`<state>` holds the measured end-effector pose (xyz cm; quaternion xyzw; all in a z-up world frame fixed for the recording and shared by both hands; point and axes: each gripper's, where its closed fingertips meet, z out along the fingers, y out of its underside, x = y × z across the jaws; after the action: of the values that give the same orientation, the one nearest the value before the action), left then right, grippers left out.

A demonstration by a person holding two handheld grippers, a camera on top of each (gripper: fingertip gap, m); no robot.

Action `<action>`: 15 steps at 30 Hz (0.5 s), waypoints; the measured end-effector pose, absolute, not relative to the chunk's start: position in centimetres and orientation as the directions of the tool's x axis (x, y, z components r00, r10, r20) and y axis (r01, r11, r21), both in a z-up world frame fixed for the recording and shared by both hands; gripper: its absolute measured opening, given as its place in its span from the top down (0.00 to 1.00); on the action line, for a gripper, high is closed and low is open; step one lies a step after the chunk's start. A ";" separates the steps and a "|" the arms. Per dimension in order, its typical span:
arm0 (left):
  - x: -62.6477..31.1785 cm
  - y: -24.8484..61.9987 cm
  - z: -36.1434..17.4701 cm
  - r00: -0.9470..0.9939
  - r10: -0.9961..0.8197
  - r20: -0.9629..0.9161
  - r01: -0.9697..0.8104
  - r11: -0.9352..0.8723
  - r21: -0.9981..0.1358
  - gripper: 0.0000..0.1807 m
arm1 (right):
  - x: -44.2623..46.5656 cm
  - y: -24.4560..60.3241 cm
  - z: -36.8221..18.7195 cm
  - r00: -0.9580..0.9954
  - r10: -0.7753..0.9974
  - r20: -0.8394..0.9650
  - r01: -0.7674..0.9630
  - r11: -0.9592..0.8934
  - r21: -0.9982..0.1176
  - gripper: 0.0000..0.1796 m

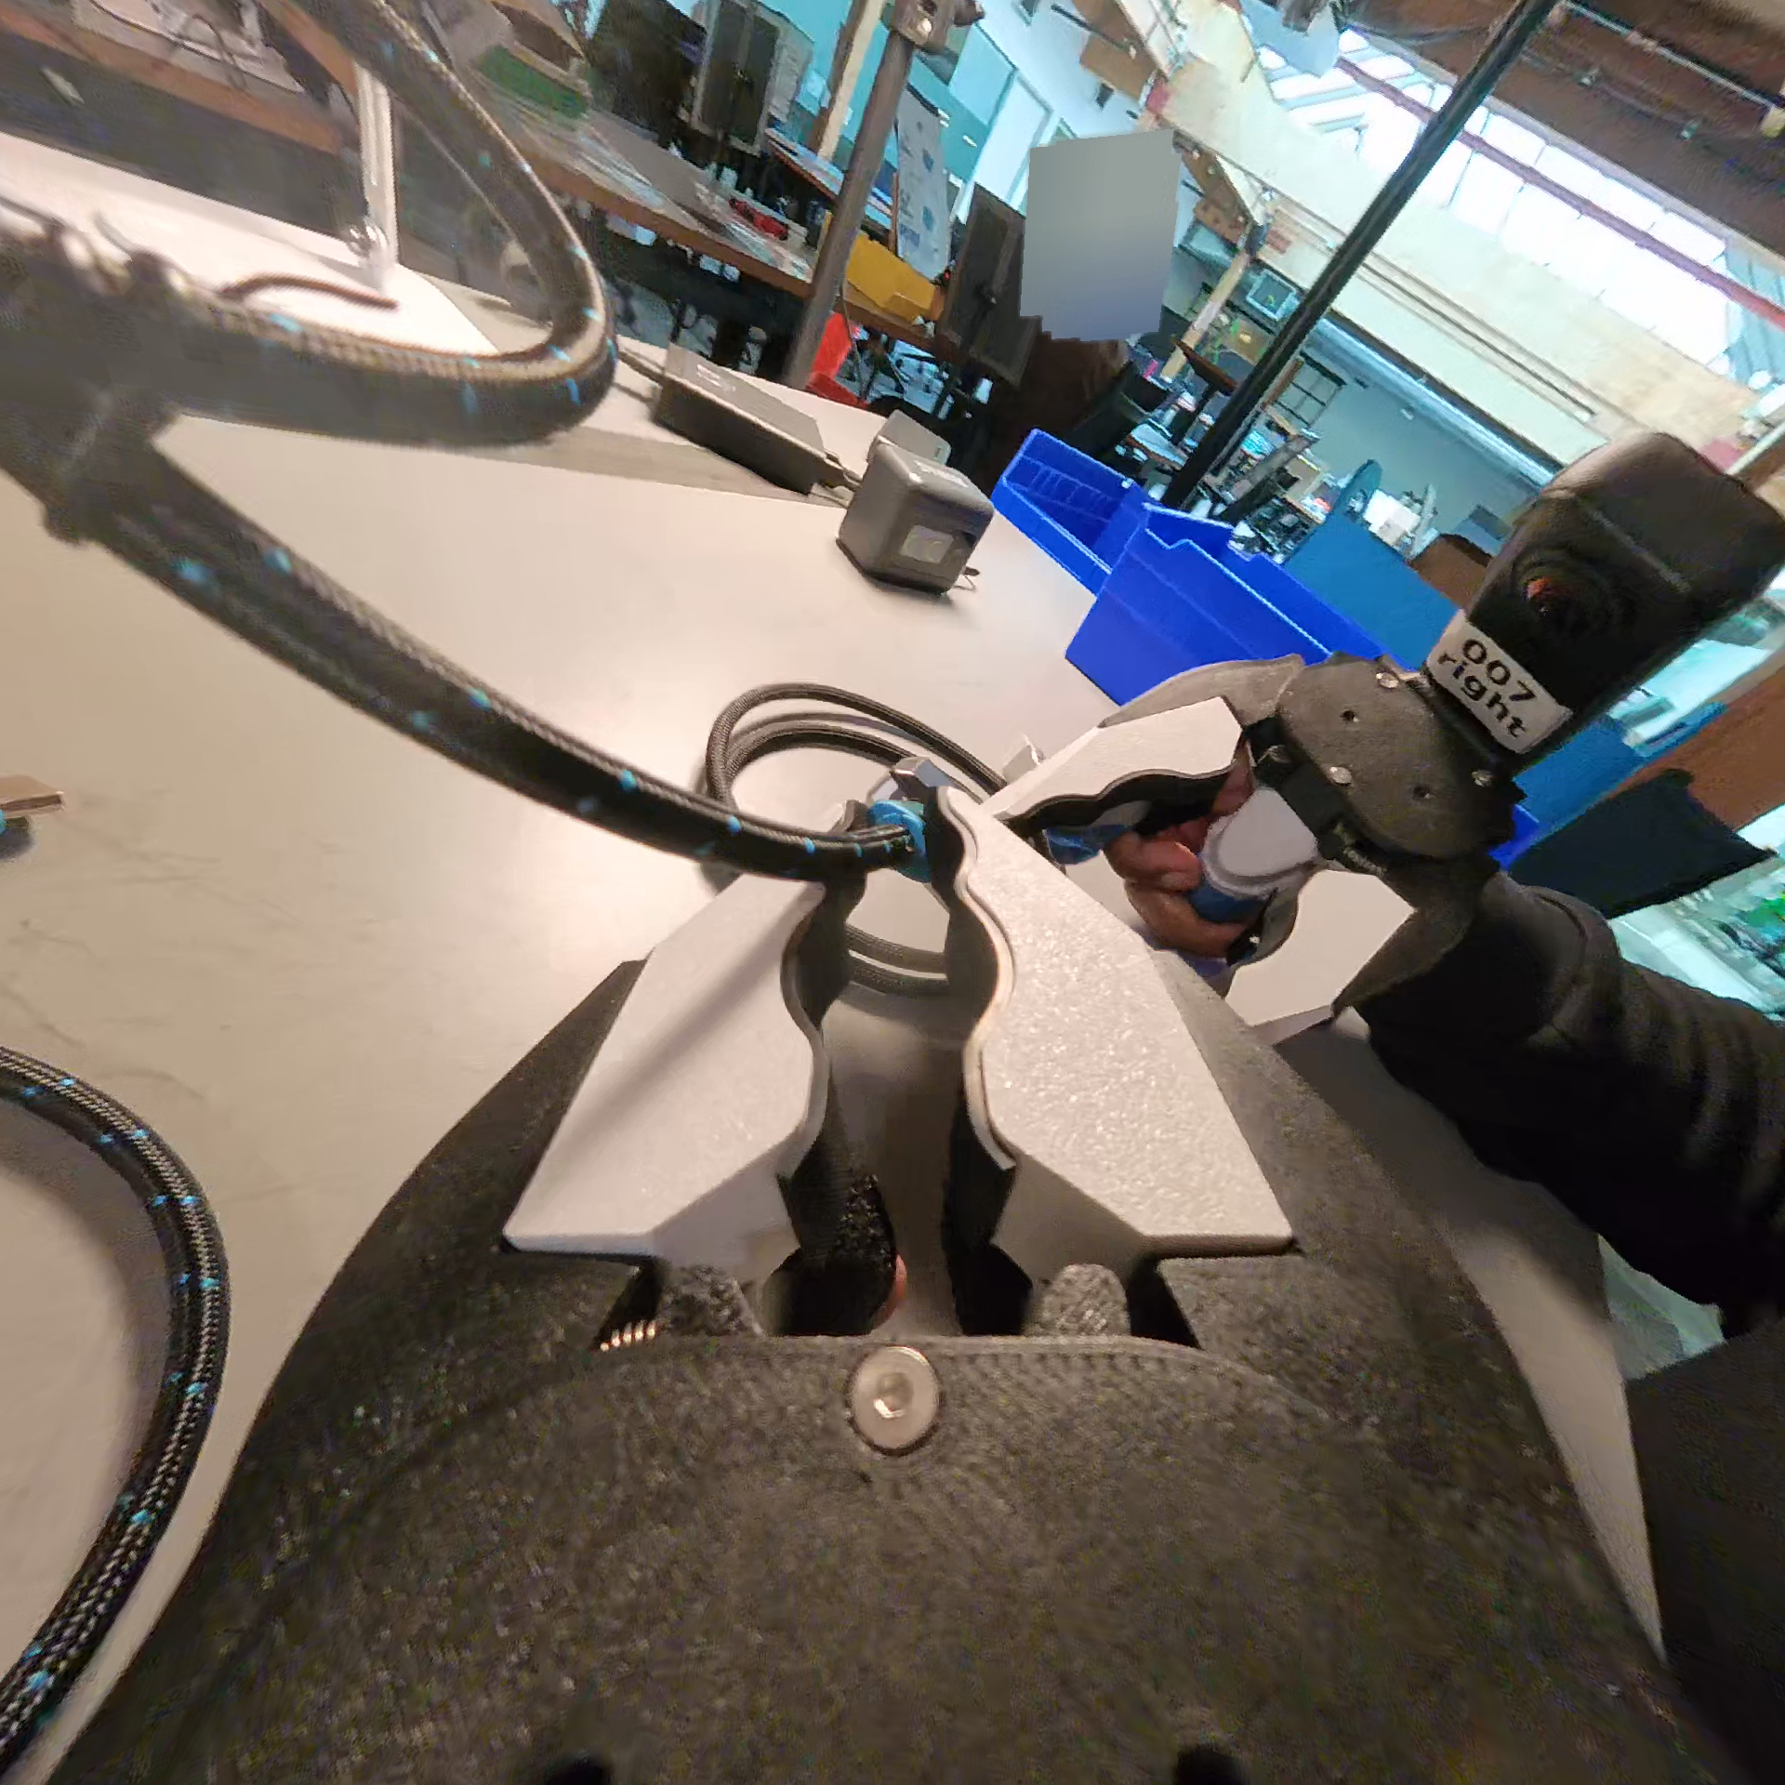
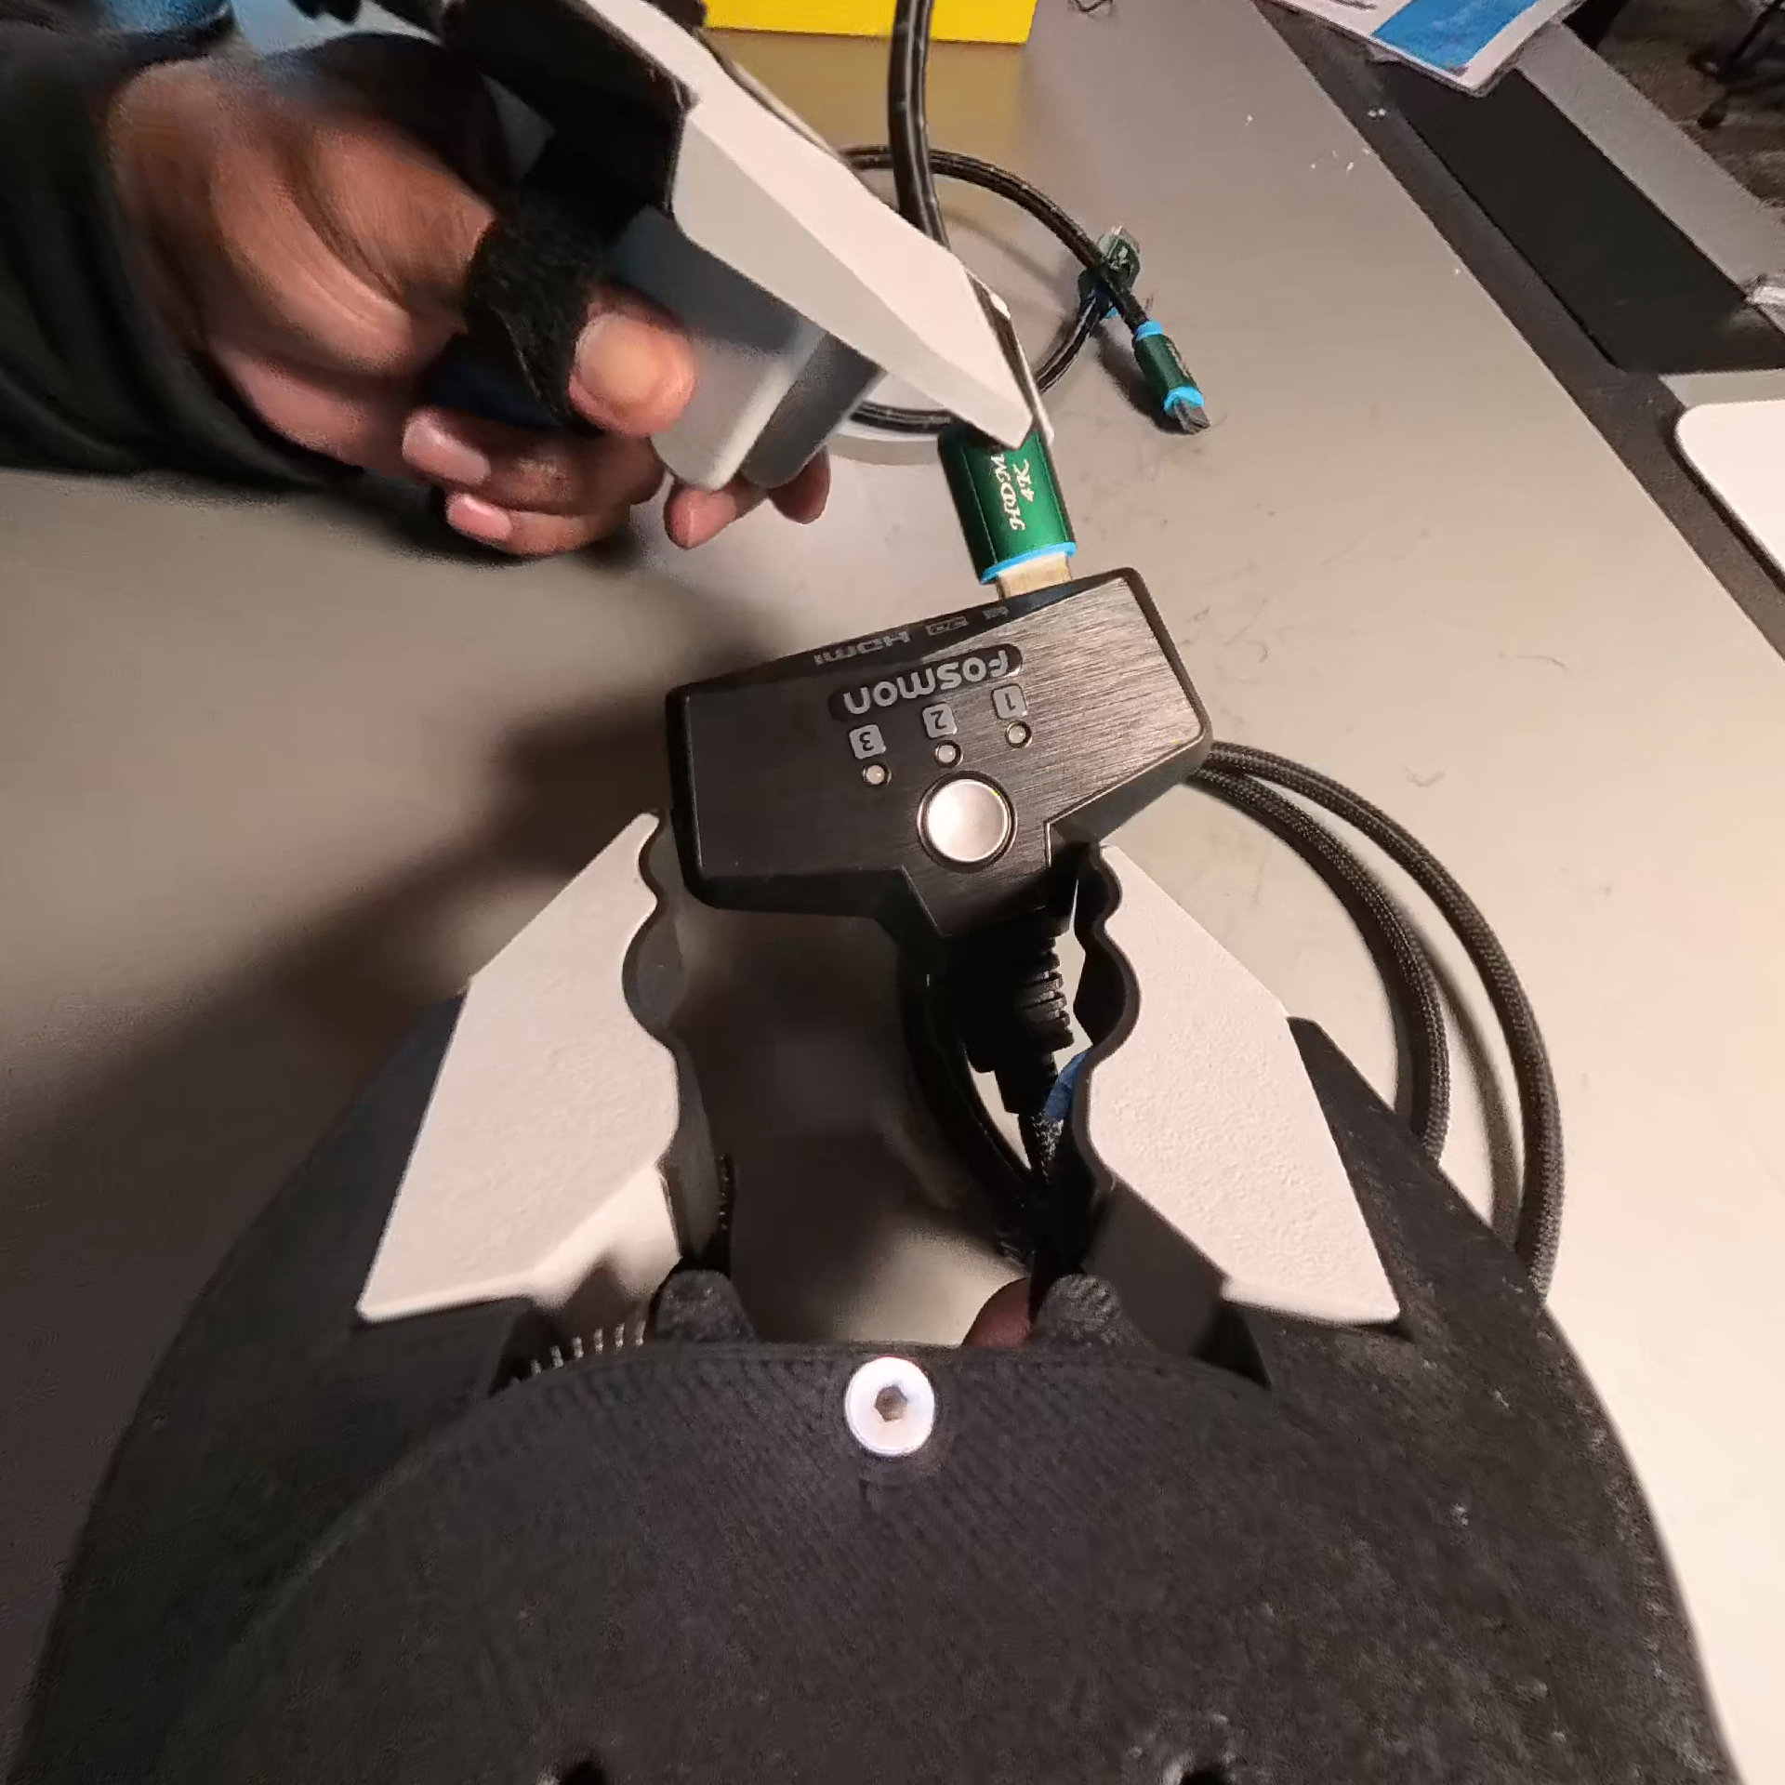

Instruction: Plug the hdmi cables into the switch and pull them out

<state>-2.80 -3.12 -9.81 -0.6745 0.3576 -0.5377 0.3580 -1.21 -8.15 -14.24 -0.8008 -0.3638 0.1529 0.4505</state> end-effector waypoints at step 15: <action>-2.8 -3.7 -10.2 0.001 -0.651 0.759 -0.151 -0.750 -0.644 0.90 | -1.3 -7.9 -14.0 0.679 0.719 0.146 0.470 -0.274 -0.839 0.54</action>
<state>-2.84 -3.67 -10.17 -0.6801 0.2949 -0.6424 0.1947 -1.32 -7.90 -14.04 -0.7868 -0.3779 0.1329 0.4695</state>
